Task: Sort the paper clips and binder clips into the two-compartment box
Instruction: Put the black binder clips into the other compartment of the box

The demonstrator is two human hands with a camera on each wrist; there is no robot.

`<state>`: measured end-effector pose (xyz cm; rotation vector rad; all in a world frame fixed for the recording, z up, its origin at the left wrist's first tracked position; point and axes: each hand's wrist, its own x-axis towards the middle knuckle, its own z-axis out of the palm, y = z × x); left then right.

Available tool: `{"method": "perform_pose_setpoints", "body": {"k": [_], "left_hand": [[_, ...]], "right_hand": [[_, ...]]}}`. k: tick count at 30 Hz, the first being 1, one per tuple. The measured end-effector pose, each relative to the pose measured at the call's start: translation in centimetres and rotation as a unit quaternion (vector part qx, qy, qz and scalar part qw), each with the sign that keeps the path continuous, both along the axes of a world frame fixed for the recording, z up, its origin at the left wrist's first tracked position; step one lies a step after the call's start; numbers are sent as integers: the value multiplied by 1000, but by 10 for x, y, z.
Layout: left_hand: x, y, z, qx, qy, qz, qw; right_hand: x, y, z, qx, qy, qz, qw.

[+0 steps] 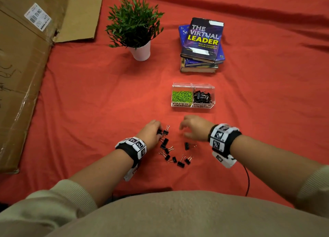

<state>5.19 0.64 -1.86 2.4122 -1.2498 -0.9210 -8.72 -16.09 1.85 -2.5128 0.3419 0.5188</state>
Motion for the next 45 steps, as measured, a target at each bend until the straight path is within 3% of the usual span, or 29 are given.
{"method": "perform_pose_setpoints", "body": {"k": [3,6,11,18,29,32,36,38,41,45], "left_hand": [[1,-2,2,2,3,2,1000],[3,-4,4,11,8,1,1000],[8,-9,7,25,34,5,999],[9,-33,24,-11,60,1,998],[-8,-131,61,-97,43,-5,994],[-9,-162,61,-114,19,-7,993],[-12,-192,58,-106,-7,-24,994],[-13,-197,53,-87,-28,-61,994],[-14,-193,45,-83,-50,-107,990],[-13,-181,34,-108,-78,-111,985]], "right_hand": [[-17,26,-12,8,68,64,996],[-27,31,-21,-1,81,73,994],[-36,32,-14,19,46,69,996],[-53,55,-20,10,47,178,983],[-68,48,-30,-17,10,181,983],[-72,42,-36,-20,-32,118,992],[-72,13,-39,36,-44,-38,998],[-72,-6,-36,61,-81,-151,983],[-65,-35,-20,94,-158,-290,939],[-41,-77,3,86,-223,-348,907]]}}
